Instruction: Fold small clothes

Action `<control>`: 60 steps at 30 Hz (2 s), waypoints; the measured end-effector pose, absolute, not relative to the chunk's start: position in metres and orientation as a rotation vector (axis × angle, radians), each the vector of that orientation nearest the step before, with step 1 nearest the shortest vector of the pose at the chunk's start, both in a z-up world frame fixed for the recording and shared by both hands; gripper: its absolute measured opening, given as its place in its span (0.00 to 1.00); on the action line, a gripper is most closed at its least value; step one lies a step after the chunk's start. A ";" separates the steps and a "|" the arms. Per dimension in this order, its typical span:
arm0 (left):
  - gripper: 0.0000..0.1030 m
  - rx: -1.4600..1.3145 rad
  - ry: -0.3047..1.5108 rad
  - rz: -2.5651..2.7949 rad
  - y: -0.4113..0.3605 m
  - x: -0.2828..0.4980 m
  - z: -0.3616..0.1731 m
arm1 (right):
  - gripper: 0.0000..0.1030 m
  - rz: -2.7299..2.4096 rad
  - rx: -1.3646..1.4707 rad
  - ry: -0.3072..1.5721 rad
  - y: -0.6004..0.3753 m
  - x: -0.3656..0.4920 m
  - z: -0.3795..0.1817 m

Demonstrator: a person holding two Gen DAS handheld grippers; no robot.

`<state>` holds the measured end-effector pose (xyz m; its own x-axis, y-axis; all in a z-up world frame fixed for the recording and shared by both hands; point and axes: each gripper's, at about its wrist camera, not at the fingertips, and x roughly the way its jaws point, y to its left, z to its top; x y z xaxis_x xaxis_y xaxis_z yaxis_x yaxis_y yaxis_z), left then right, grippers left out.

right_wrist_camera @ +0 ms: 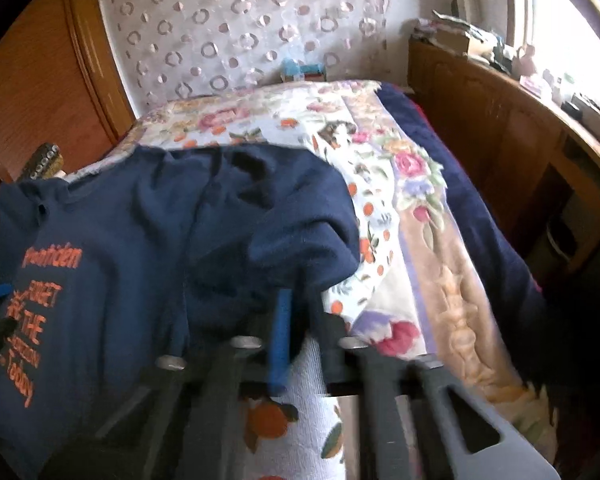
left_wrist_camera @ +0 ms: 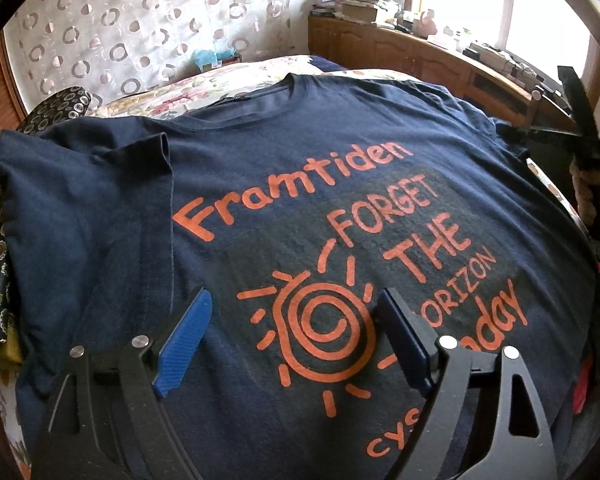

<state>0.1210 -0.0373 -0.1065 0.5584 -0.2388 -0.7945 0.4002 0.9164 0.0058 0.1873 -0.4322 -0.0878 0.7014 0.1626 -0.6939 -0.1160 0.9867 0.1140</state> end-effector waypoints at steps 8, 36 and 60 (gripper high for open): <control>0.84 0.193 0.906 -0.376 -0.037 0.121 -0.107 | 0.04 0.248 0.062 0.641 -0.412 0.173 -0.062; 0.85 0.080 0.573 -0.354 -0.027 0.055 -0.031 | 0.50 0.320 -0.040 0.693 -0.374 0.157 -0.072; 0.85 0.099 0.575 -0.391 -0.047 0.041 -0.034 | 0.07 0.092 -0.077 0.807 -0.403 0.216 -0.105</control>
<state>0.0413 -0.0472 -0.0340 0.7680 -0.3322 -0.5475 0.3869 0.9220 -0.0168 0.2157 -0.4028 -0.1048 0.6883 0.0526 -0.7235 -0.1116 0.9932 -0.0339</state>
